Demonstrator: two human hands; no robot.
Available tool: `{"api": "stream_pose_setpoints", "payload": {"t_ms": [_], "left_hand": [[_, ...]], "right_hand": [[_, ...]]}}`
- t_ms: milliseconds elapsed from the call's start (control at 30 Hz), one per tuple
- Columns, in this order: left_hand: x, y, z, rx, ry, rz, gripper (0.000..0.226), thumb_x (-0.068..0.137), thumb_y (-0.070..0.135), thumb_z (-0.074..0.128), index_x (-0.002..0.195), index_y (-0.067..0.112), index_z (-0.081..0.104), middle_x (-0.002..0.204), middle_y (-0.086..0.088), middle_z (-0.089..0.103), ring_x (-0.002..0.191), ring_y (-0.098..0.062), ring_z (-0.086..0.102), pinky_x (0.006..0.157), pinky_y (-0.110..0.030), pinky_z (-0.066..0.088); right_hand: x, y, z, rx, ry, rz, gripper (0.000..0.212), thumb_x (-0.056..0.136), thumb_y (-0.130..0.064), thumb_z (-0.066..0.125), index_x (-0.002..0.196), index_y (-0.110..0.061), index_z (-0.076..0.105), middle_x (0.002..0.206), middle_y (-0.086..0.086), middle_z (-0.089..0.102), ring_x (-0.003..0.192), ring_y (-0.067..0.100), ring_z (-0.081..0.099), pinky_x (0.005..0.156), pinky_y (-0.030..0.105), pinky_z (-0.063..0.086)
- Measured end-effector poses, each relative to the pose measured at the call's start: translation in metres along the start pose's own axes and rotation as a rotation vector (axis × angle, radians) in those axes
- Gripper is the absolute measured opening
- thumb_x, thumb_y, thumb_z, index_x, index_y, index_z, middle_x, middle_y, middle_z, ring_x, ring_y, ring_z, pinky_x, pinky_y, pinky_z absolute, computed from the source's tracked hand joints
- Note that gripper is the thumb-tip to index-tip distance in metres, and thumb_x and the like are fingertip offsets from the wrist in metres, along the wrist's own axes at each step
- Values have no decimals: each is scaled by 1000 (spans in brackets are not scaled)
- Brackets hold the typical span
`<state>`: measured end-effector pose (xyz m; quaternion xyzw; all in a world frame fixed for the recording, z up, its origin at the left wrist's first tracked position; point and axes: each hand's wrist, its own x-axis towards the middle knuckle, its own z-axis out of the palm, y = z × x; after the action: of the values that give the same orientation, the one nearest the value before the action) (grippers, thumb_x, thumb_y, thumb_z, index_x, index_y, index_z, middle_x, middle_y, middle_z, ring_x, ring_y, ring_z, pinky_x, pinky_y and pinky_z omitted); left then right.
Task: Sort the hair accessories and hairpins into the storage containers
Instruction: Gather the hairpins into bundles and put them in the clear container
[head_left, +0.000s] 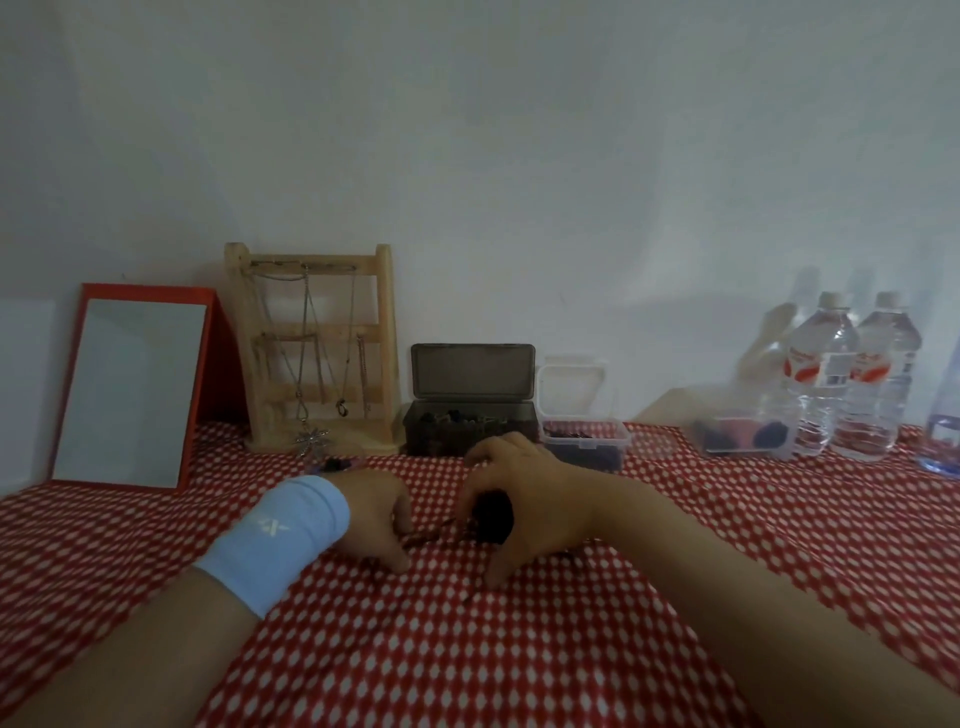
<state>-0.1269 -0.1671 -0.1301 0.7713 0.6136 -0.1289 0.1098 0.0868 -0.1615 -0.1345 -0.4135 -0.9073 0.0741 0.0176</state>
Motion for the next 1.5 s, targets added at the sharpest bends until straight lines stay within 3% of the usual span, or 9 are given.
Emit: {"api": "stream_pose_setpoints", "payload": {"t_ms": [133,567,733,800,867,1033,1233,1333,1500], "left_hand": [[10,-2,6,-90,71,79,23,82,31,73,104,28,68,86,17,60,91,-9,63,80,-20,50],[43,43,1,-547,290,273,29,84,7,69,110,19,70,100,4,70,82,-12,71,72,-24,60],[27,31,-6,-271,341,300,45,88,22,65,131,26,53,115,9,53,108,-10,55,93,-23,45],[30,28,-2,-201,294,304,64,83,34,71,141,29,43,130,4,46,121,-15,48,106,-32,40],[40,30,6,-193,239,359,72,84,37,68,148,33,34,145,2,40,132,-17,41,114,-38,33],[66,47,12,-267,201,333,77,94,25,54,156,25,8,162,2,14,148,-16,18,122,-32,16],[77,56,-8,-180,187,387,51,85,38,68,133,22,58,146,3,42,130,-19,45,112,-38,36],[86,53,-13,-159,157,333,37,79,45,72,104,19,72,111,1,67,97,-17,63,93,-38,51],[87,56,-32,-72,117,304,39,77,44,75,109,21,71,102,5,68,92,-14,64,85,-28,53]], "right_hand": [[14,-19,3,-60,-32,-119,20,77,-48,79,93,-35,77,143,-16,41,127,12,25,106,34,22],[-4,39,4,-24,100,68,7,85,-34,74,91,-33,74,142,-10,45,126,12,42,108,34,38],[-10,45,-6,151,253,216,56,79,-47,77,130,-33,56,141,-8,45,129,14,47,106,32,42],[-8,49,-3,74,104,383,105,60,-79,71,149,-34,37,150,-3,40,137,22,40,112,43,38],[-4,48,2,-11,-66,454,118,51,-89,67,151,-37,31,153,-1,36,140,27,34,115,49,33],[0,46,0,78,-66,316,56,83,-43,76,134,-28,58,128,-3,63,113,19,61,99,36,50],[-3,58,-6,86,28,277,77,80,-36,81,147,-31,43,143,-5,51,122,16,53,102,30,43],[-4,62,-6,71,19,346,95,75,-44,82,153,-29,30,155,-2,35,135,22,42,110,39,39],[5,64,-15,22,-84,293,52,79,-42,79,125,-23,65,114,-7,67,99,14,63,90,33,54]]}}
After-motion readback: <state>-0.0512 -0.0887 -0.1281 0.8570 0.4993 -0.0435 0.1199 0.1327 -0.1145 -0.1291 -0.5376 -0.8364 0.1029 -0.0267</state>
